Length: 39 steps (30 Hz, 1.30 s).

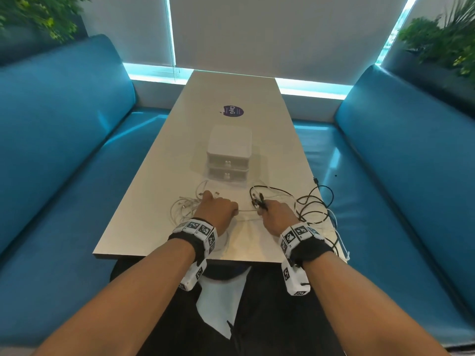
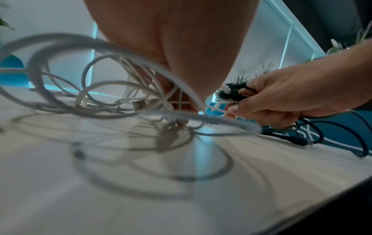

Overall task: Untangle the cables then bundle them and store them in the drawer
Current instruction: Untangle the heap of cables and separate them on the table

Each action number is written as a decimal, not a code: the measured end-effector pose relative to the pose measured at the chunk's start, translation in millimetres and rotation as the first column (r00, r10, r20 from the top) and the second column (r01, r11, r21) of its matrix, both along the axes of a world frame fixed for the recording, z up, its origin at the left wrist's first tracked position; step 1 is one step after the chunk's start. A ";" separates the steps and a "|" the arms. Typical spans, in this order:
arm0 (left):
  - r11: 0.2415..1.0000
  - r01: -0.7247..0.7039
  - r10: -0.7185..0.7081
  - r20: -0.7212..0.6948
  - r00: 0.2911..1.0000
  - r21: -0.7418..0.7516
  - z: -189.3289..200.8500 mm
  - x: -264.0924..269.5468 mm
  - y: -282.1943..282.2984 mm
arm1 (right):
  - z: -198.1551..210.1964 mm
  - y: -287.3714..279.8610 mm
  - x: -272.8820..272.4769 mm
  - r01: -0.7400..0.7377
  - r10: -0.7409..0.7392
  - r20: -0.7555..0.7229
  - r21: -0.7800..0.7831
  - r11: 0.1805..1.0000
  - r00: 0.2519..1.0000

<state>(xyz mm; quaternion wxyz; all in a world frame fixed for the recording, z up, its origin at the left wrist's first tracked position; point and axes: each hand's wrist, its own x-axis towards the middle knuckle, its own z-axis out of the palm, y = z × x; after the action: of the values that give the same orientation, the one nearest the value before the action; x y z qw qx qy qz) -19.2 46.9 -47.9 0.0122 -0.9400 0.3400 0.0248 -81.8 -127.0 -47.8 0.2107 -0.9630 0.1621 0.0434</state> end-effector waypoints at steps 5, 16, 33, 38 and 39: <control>0.999 -0.027 0.026 0.057 0.998 0.024 0.6 -3.5 -5.5 | 4.3 -8.0 4.9 0.134 -0.136 -0.020 -0.084 0.987 0.990; 0.999 -0.005 0.001 0.090 0.996 0.049 -2.6 -6.1 -3.7 | 4.3 1.5 2.3 0.034 -0.016 0.126 -0.144 0.989 0.992; 0.993 0.002 0.003 0.043 0.999 -0.118 -20.6 2.4 6.7 | 3.3 -21.8 0.8 0.152 -0.137 0.138 -0.108 0.982 0.981; 0.991 -0.003 0.005 0.015 1.000 -0.132 -19.4 -4.9 4.4 | -5.9 -0.6 -0.7 -0.194 0.198 0.047 -0.071 0.978 0.979; 0.991 -0.005 0.006 0.011 1.000 -0.135 -19.3 -5.6 4.8 | -7.8 0.6 -0.4 -0.205 0.207 0.021 -0.088 0.975 0.978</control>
<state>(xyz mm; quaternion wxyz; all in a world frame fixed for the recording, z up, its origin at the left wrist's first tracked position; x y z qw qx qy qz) -24.8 51.7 -67.2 -0.0494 -0.9397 0.3384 -0.0036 -82.2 -126.4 -55.6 0.1659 -0.9833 0.0599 0.0437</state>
